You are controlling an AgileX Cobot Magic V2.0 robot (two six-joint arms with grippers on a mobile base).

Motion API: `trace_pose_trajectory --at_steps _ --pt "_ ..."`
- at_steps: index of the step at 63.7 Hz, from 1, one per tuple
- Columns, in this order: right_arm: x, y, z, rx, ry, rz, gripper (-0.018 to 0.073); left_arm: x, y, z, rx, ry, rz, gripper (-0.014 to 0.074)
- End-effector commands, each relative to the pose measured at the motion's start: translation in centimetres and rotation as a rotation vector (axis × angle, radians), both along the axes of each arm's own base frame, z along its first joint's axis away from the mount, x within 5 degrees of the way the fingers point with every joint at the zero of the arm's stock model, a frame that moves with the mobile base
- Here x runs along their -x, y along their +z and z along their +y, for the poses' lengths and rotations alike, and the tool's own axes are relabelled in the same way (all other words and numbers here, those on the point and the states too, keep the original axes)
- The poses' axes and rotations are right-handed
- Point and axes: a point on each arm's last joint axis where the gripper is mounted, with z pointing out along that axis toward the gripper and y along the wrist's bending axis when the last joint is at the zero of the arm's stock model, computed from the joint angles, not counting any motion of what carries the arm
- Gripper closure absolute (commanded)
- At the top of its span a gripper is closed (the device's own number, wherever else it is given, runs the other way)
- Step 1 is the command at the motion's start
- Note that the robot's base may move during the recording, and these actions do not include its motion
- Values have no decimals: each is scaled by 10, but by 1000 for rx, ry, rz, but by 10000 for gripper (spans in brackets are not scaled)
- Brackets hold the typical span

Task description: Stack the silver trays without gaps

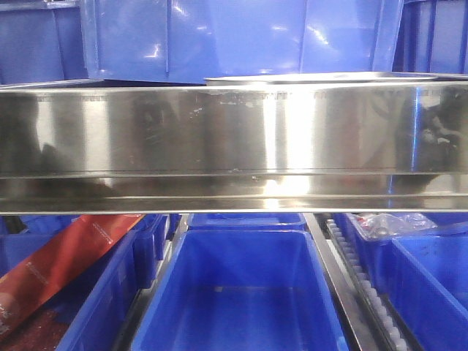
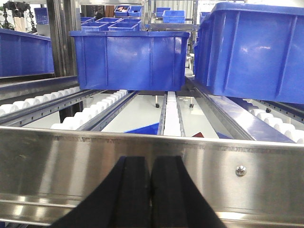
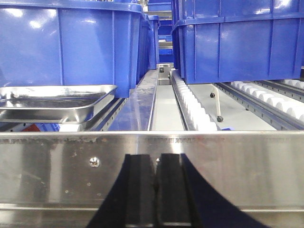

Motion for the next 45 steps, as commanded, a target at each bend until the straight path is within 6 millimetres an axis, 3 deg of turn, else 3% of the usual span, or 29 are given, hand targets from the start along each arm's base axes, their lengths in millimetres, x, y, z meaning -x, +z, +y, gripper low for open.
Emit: trace_pose_trajectory --at_steps 1,45 --pt "0 2 0 2 -2 -19 636 0 2 0 3 -3 -19 602" --pt "0 4 0 4 -5 -50 636 0 2 0 3 -3 -19 602"
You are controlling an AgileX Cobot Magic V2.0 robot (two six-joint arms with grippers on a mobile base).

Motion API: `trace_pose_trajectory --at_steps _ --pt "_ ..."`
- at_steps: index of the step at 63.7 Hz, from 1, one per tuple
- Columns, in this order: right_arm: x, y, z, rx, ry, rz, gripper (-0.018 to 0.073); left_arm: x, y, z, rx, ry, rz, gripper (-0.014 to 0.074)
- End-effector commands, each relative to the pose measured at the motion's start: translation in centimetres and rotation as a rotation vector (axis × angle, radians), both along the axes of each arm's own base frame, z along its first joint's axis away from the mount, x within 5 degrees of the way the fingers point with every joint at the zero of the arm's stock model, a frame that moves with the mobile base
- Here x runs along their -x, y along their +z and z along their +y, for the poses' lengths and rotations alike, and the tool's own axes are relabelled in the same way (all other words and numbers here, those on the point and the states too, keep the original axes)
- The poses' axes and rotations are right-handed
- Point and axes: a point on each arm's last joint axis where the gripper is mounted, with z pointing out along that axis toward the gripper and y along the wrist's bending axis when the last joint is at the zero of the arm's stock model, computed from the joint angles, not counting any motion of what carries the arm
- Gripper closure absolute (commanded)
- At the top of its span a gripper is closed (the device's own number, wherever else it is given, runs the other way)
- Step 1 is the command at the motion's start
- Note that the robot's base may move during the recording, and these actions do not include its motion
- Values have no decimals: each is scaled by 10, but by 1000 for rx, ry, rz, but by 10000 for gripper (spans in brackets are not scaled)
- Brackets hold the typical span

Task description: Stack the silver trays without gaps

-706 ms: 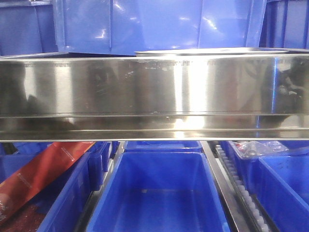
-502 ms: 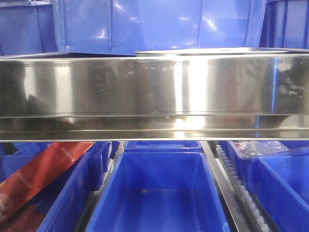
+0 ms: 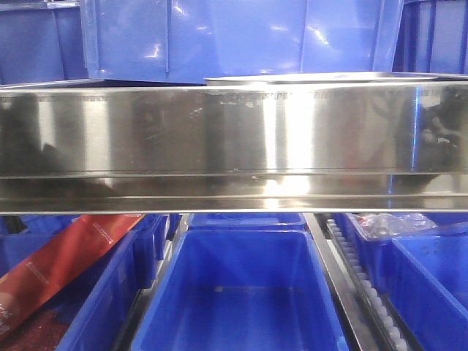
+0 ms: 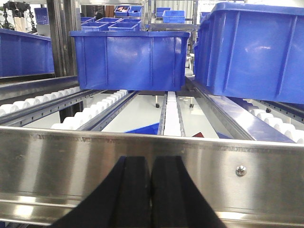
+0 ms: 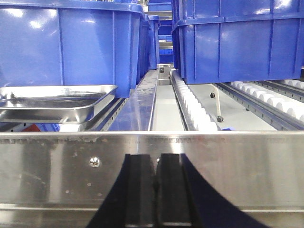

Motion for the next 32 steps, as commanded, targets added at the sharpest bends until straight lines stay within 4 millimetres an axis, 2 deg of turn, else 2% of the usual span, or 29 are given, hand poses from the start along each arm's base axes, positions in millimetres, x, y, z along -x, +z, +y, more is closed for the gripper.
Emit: trace_pose_trajectory --at_steps 1,12,20,30,32 --pt "0 5 0 4 -5 -53 636 0 2 0 3 -3 -19 602" --pt "1 10 -1 7 -11 -113 636 0 2 0 3 -3 -19 602" --pt "2 18 -2 11 -19 -202 636 1 8 0 10 -5 -80 602" --pt "4 26 -2 -66 -20 -261 636 3 18 1 159 -9 -185 602" --pt "5 32 -2 -71 -16 -257 636 4 26 2 184 -10 -214 602"
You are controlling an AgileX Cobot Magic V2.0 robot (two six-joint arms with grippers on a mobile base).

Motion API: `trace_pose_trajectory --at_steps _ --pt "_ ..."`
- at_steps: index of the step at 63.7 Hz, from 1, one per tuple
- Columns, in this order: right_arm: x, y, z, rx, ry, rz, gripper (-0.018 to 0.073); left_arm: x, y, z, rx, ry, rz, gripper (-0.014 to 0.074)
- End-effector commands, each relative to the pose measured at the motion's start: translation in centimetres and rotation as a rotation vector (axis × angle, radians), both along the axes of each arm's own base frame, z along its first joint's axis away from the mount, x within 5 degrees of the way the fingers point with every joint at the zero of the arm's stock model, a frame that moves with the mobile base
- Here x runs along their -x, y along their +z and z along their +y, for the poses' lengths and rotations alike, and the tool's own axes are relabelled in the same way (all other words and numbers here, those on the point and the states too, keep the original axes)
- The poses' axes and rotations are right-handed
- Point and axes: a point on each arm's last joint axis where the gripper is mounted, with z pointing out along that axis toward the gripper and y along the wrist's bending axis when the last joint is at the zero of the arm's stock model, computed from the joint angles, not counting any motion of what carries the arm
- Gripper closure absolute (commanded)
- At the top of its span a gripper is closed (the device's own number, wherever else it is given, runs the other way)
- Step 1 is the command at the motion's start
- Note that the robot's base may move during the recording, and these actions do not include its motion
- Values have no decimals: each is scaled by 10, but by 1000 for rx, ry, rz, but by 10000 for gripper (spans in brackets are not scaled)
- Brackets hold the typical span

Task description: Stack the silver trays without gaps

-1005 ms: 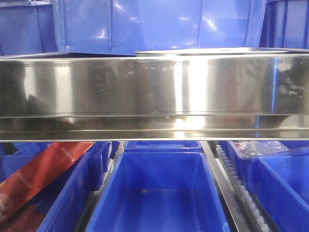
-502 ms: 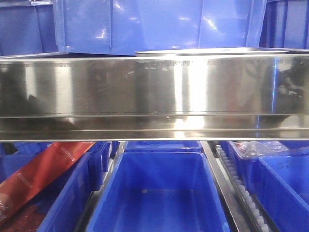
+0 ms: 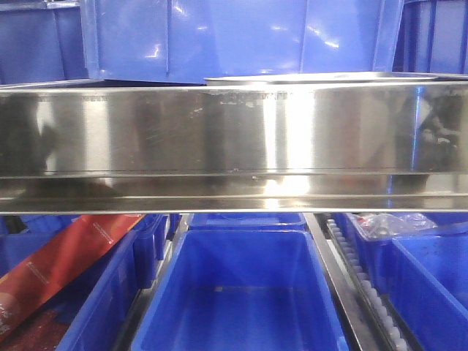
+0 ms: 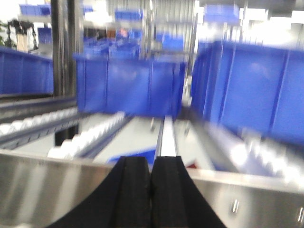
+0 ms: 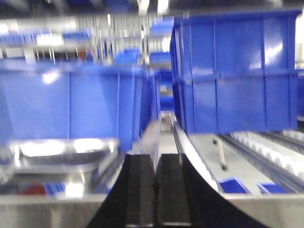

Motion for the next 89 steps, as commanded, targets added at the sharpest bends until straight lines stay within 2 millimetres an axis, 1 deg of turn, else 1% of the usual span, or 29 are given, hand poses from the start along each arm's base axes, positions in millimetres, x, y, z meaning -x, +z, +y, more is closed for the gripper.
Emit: trace_pose_trajectory --at_steps 1,5,6,9,10,12,13,14,15,20,23,24,27,33,34,38,41,45,46,51,53,57,62,65,72,76,80,84,89 --pt "4 18 0 -36 6 -55 636 4 19 2 97 -5 -112 602" --pt "9 35 2 -35 19 -35 636 8 36 1 101 -13 -127 602" --pt "10 39 2 -34 23 -28 636 11 45 1 101 -16 -137 602" --pt "15 51 4 -33 36 9 636 16 60 1 74 -20 -131 602" --pt "19 60 4 -31 40 3 636 19 66 1 61 -20 -129 602" --pt "24 69 5 -27 47 14 636 23 75 1 33 -20 -111 602" --pt "26 74 5 -22 48 17 636 27 84 1 19 -17 -123 602" --pt "29 79 6 -19 50 18 636 30 88 1 10 -17 -108 602" --pt "33 86 6 -13 52 21 636 34 96 1 3 -15 -116 602" --pt "46 110 8 11 54 50 636 38 119 2 -40 -3 -52 602" --pt "49 124 8 17 58 94 636 33 127 2 -49 -4 18 602" --pt "50 128 9 16 62 126 636 33 134 2 -54 -5 38 602" --pt "49 142 9 16 68 176 636 23 143 0 -62 -13 129 602" --pt "41 162 10 14 81 314 636 8 159 -5 -65 -65 283 602" --pt "38 168 10 14 83 334 636 2 161 -7 -65 -80 315 602" --pt "28 181 10 11 91 426 636 -11 172 -16 -75 -176 392 602" --pt "19 188 10 9 96 489 636 -19 183 -25 -115 -264 400 602" --pt "4 196 9 5 103 591 636 -32 193 -38 -115 -411 404 602" --pt "0 198 9 4 105 613 636 -34 198 -41 -138 -447 389 602" --pt "-23 203 9 -11 122 728 636 -49 210 -57 -127 -629 367 602" --pt "-31 203 9 -18 129 758 636 -54 213 -61 -102 -680 365 602" --pt "-51 202 11 -50 162 810 636 -69 212 -67 -63 -751 393 602" --pt "-74 196 12 -78 183 865 636 -89 205 -71 -11 -781 452 602" --pt "-83 192 12 -88 189 892 636 -100 199 -74 -2 -793 488 602" --pt "-110 181 11 -102 188 951 636 -129 184 -88 24 -802 550 602" --pt "-122 176 10 -108 184 971 636 -143 177 -101 31 -794 550 602" --pt "-132 171 10 -111 185 989 636 -152 174 -118 16 -790 530 602" --pt "-141 166 12 -108 195 1003 636 -159 174 -134 -3 -777 517 602" --pt "-152 161 16 -101 213 1015 636 -171 177 -159 -44 -768 524 602"
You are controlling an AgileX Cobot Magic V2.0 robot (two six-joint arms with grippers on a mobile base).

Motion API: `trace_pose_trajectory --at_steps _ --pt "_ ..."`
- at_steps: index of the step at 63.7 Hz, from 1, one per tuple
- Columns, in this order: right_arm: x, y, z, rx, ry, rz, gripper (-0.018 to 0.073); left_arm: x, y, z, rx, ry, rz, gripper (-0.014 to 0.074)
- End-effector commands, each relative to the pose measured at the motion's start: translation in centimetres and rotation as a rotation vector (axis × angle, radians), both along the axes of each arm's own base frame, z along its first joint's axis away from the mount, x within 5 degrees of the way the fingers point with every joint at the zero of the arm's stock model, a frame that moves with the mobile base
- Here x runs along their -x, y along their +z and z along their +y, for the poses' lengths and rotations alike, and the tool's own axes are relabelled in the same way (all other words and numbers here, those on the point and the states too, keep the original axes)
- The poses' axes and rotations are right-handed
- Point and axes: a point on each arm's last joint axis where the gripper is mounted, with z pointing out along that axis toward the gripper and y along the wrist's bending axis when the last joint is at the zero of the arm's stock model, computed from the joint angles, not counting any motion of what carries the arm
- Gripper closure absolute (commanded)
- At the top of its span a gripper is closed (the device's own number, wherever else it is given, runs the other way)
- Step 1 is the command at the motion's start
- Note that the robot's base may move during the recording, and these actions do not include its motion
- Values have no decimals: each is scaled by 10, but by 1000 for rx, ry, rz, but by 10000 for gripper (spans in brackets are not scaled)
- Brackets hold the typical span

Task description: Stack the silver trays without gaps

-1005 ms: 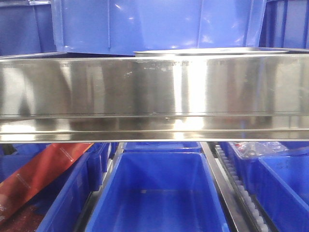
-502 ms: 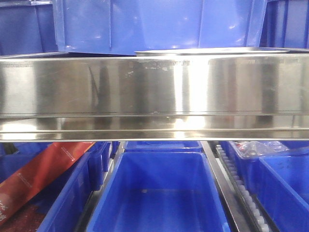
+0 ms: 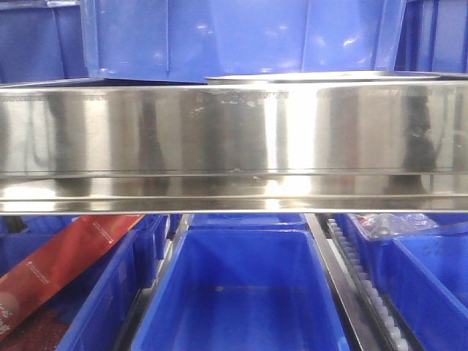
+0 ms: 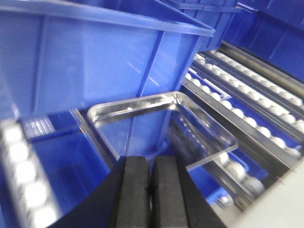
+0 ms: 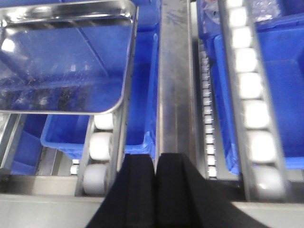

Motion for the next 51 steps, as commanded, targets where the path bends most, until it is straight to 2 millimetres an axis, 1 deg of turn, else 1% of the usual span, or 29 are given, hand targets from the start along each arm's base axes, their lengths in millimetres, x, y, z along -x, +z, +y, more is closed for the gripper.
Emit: trace_pose_trajectory --at_steps 1,5,7,8,9,10,13,14,15,16,20,23,24,25,32,38,45,51 --pt "-13 -1 4 0 15 -21 636 -11 8 -26 -4 17 -15 602" --pt "-22 -4 8 8 35 -5 636 -23 8 -44 -47 24 13 602" --pt "-27 -5 10 10 42 5 636 -31 3 -53 -93 25 27 602" --pt "-30 -6 10 12 44 9 636 -34 6 -58 -104 32 27 602" --pt "-32 -6 11 12 47 12 636 -39 2 -63 -124 34 45 602" --pt "-36 -7 12 14 51 17 636 -42 6 -69 -128 43 56 602" --pt "-43 -7 12 18 53 25 636 -53 2 -81 -188 57 64 602" --pt "-46 -8 12 18 53 27 636 -55 5 -84 -197 65 56 602" --pt "-49 -8 12 18 53 30 636 -59 2 -89 -219 69 70 602" --pt "-51 -7 13 18 53 31 636 -62 5 -92 -230 72 59 602" --pt "-61 -7 13 18 53 35 636 -72 4 -106 -290 102 75 602" --pt "-68 -5 13 18 53 34 636 -80 2 -112 -335 131 88 602" --pt "-72 -6 13 18 53 39 636 -83 -2 -115 -360 137 107 602" --pt "-74 -6 14 19 55 40 636 -86 -1 -117 -366 145 109 602" --pt "-91 -7 17 19 63 42 636 -99 -12 -132 -447 157 158 602" --pt "-106 -9 25 32 100 39 636 -106 -24 -141 -505 156 191 602" --pt "-122 -16 37 84 194 28 636 -113 -34 -146 -514 178 220 602" --pt "-134 -24 45 93 221 38 623 -117 -40 -146 -525 217 225 602"
